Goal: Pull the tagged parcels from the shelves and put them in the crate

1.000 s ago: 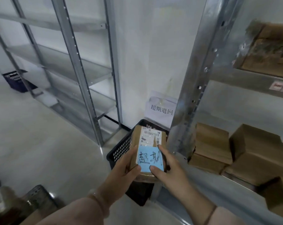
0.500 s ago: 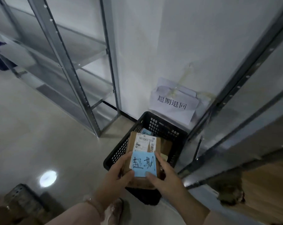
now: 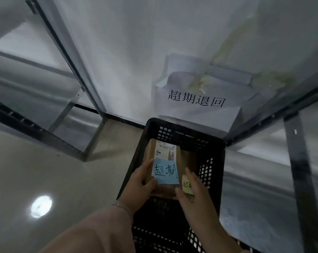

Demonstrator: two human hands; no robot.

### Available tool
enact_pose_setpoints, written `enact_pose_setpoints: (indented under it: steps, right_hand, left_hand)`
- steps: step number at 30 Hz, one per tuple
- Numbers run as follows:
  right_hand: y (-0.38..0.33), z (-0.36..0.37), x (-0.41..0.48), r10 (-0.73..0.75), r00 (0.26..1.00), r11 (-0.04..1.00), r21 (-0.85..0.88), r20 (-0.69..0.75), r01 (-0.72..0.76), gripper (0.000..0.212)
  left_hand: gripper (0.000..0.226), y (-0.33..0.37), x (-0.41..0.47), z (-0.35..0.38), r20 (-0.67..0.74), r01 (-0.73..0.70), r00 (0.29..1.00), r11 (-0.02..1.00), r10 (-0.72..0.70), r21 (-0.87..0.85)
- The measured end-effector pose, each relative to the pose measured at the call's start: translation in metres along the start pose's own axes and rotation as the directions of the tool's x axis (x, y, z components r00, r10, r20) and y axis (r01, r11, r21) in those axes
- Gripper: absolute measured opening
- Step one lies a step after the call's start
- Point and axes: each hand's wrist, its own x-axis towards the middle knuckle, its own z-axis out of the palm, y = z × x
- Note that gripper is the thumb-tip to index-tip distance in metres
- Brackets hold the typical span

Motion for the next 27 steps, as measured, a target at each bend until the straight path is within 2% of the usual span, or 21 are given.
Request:
enact_pose_setpoints:
  steps: [4,8,11,14,18,23,25,27]
  right_hand:
    - [0.019,0.021,0.044,0.016,1.000,0.996,-0.092,0.007,-0.015,0.065]
    - [0.039,0.027,0.076,0.035,0.998,0.993,-0.109,-0.051,-0.040,0.063]
    - [0.049,0.029,0.086,0.014,0.998,0.992,-0.124,-0.061,-0.021,0.063]
    - [0.055,0.031,0.085,-0.016,1.000,0.989,-0.150,-0.013,0.014,0.063]
    - [0.059,0.030,0.083,-0.026,0.999,0.976,-0.216,0.031,0.032,0.066]
    - [0.052,0.022,0.072,-0.022,1.000,0.932,-0.363,0.018,0.027,0.070]
    - [0.046,0.017,0.059,-0.046,0.999,0.907,-0.420,-0.002,0.041,0.072]
    - [0.037,0.010,0.044,-0.095,0.995,0.878,-0.473,-0.024,0.072,0.073]
  left_hand:
    - [0.057,-0.031,0.073,0.002,0.024,0.024,0.999,0.994,-0.026,0.103]
    - [0.053,-0.050,0.120,0.007,0.030,0.063,0.997,0.988,-0.068,0.144]
    - [0.052,-0.056,0.135,0.014,-0.027,0.014,1.000,0.981,-0.009,0.192]
    - [0.055,-0.060,0.141,0.023,-0.106,-0.007,0.994,0.959,0.038,0.283]
    - [0.063,-0.060,0.140,0.031,-0.103,0.031,0.994,0.889,0.018,0.456]
    - [0.066,-0.045,0.112,0.029,-0.017,-0.035,0.998,0.788,0.058,0.615]
    - [0.065,-0.030,0.091,0.025,0.019,-0.099,0.993,0.745,0.115,0.659]
    - [0.063,-0.010,0.065,0.021,0.060,-0.209,0.969,0.672,0.238,0.711]
